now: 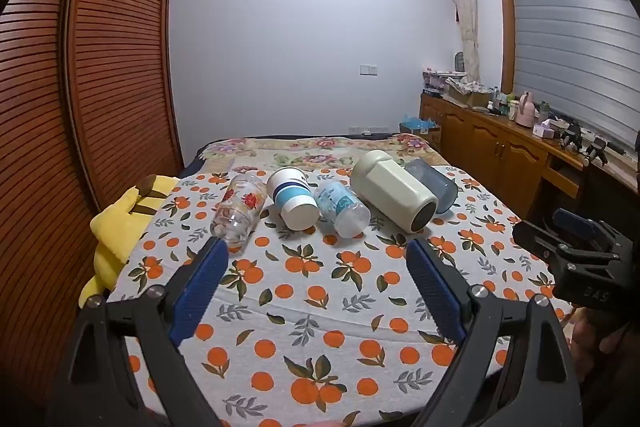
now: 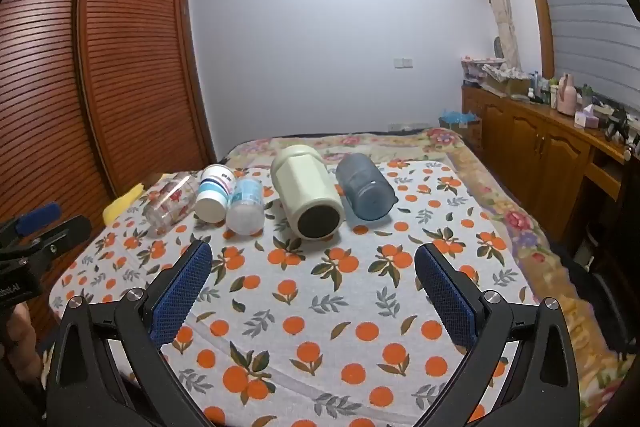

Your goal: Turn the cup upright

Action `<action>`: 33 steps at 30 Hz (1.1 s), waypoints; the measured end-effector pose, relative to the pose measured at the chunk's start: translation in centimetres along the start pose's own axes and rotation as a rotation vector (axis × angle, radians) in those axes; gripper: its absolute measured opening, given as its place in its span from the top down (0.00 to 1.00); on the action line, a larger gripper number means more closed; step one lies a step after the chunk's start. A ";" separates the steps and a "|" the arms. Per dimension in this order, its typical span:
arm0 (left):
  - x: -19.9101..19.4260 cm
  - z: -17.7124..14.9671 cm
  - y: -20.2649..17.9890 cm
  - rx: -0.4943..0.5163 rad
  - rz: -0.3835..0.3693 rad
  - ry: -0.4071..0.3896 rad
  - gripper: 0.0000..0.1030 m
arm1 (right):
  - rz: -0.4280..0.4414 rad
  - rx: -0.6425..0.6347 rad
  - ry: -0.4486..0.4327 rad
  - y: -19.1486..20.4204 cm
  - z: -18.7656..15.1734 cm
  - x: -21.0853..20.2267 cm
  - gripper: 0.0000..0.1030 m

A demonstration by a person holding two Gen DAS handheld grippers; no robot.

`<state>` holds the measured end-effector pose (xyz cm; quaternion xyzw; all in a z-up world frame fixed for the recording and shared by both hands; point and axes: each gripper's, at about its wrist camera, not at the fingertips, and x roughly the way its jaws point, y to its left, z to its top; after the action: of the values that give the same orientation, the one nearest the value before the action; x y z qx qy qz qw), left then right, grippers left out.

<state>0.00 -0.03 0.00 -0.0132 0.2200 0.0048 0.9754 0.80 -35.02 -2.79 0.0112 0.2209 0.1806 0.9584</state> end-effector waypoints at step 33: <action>-0.6 0.1 0.2 -0.002 0.008 -0.006 0.11 | 0.001 -0.003 0.003 0.0 0.0 -0.3 0.00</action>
<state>-0.52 0.14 0.36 -0.0134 0.2173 0.0088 0.9760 0.58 -35.16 -2.66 0.0097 0.2220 0.1817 0.9579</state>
